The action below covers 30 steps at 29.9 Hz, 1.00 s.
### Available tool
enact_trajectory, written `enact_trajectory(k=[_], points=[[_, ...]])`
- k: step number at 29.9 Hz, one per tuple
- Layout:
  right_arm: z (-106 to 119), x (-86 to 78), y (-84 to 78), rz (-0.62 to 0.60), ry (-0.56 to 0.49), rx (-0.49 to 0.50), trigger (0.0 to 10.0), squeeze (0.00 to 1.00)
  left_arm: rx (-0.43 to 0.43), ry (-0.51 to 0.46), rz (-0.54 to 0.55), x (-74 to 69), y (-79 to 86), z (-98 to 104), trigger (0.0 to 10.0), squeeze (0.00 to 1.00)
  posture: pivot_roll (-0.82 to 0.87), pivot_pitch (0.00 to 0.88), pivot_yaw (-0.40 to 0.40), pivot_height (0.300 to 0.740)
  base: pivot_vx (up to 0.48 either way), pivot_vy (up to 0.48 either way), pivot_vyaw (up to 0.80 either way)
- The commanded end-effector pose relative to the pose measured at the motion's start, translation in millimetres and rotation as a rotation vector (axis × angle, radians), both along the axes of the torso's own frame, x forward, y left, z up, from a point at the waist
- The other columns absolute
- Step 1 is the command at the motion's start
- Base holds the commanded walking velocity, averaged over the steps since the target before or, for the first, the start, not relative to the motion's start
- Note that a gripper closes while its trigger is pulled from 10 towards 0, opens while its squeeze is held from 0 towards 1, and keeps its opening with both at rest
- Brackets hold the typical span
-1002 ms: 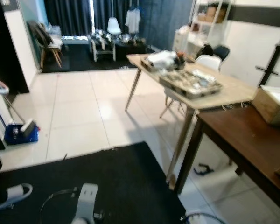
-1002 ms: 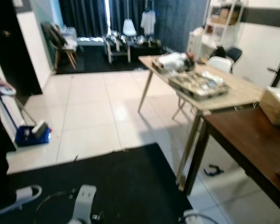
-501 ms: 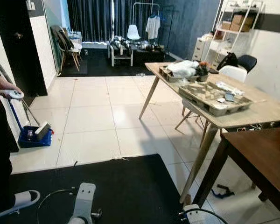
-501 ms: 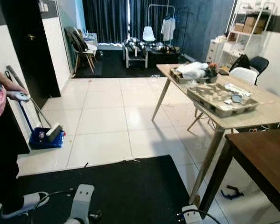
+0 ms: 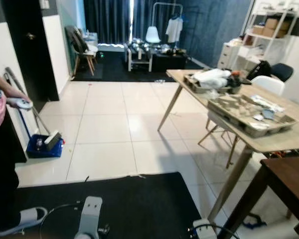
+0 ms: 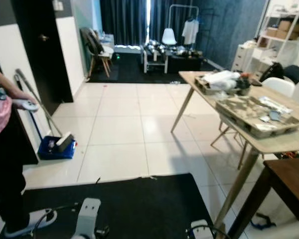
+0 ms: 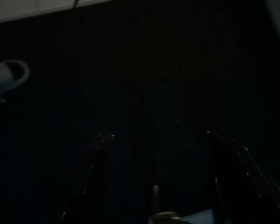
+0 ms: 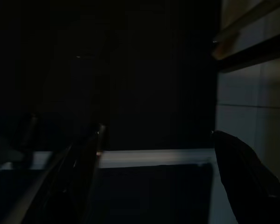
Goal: Picking trash to rubbish bin
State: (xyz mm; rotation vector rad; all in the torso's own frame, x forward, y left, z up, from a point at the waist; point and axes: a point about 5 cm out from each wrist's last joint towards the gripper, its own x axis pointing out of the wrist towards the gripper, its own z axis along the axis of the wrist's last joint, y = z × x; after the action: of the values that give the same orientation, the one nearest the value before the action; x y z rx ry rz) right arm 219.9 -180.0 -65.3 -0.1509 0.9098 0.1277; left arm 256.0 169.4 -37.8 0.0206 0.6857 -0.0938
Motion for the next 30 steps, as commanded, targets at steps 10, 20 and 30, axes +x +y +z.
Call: enact_trajectory(k=[10, 20, 30], points=[[-2.4, -3.8, 0.2, 0.027, 0.021, -0.009, 10.0, 0.0, -0.006, -0.001, 0.016, -1.7, 0.7, -1.0, 10.0, 0.0, -0.01, 0.021, -0.069, 0.74, 0.338, 0.0, 0.0], [-0.8, -1.4, -0.8, 0.018, 0.013, -0.004, 10.0, 0.0, -0.013, -0.005, 0.007, 2.1, -2.0, 1.3, 10.0, 0.0, -0.02, 0.015, -0.065, 0.74, 0.342, 0.0, 0.0], [0.7, 1.0, -1.0, 0.008, 0.008, 0.005, 10.0, 0.0, -0.011, -0.007, -0.008, 4.6, -4.5, 2.8, 10.0, 0.0, -0.03, 0.014, -0.05, 0.74, 0.345, 0.0, 0.0]])
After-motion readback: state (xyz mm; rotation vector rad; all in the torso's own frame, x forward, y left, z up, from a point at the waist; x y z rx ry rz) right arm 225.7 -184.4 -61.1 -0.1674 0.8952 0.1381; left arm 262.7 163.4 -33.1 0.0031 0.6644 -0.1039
